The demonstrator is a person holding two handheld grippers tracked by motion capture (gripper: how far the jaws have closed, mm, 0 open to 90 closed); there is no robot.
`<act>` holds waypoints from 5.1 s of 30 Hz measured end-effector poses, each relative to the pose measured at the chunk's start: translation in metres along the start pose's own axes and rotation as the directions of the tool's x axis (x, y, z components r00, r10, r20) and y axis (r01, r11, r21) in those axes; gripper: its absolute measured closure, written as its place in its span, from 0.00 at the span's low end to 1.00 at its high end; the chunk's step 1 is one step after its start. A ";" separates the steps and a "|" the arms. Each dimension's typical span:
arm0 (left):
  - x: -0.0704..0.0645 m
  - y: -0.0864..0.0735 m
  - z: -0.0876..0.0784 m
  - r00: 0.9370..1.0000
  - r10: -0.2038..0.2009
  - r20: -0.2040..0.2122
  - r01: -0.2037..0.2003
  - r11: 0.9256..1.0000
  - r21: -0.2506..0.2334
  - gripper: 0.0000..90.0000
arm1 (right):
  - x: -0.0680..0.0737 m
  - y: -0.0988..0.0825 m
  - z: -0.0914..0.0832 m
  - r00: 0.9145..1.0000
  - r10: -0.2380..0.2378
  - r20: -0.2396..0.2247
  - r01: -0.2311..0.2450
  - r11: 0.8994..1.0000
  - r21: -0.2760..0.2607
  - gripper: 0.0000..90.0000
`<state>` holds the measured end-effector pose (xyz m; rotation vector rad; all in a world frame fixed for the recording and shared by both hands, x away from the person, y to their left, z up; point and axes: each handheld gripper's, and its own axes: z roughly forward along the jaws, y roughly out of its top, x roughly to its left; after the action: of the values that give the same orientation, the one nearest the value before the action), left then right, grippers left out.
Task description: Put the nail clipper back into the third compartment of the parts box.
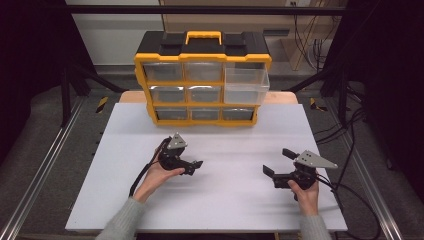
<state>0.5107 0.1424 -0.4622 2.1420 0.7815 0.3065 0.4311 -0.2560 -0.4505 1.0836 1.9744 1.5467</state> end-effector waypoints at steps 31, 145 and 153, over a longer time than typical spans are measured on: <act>-0.005 -0.011 0.014 0.999 0.004 -0.042 0.000 0.994 0.110 0.46 | -0.001 -0.001 0.001 1.000 0.002 0.001 -0.002 1.000 0.007 0.00; -0.021 0.018 -0.034 0.998 -0.059 -0.001 0.059 0.998 0.015 0.88 | -0.001 -0.001 0.001 1.000 0.011 -0.003 -0.011 1.000 0.013 0.00; -0.024 0.024 -0.044 0.998 -0.061 0.003 0.061 0.998 -0.013 0.88 | -0.002 -0.001 0.001 1.000 0.015 -0.004 -0.015 1.000 0.017 0.00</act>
<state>0.4820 0.1431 -0.4145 2.1014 0.8392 0.2760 0.4329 -0.2564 -0.4521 1.1054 1.9897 1.5438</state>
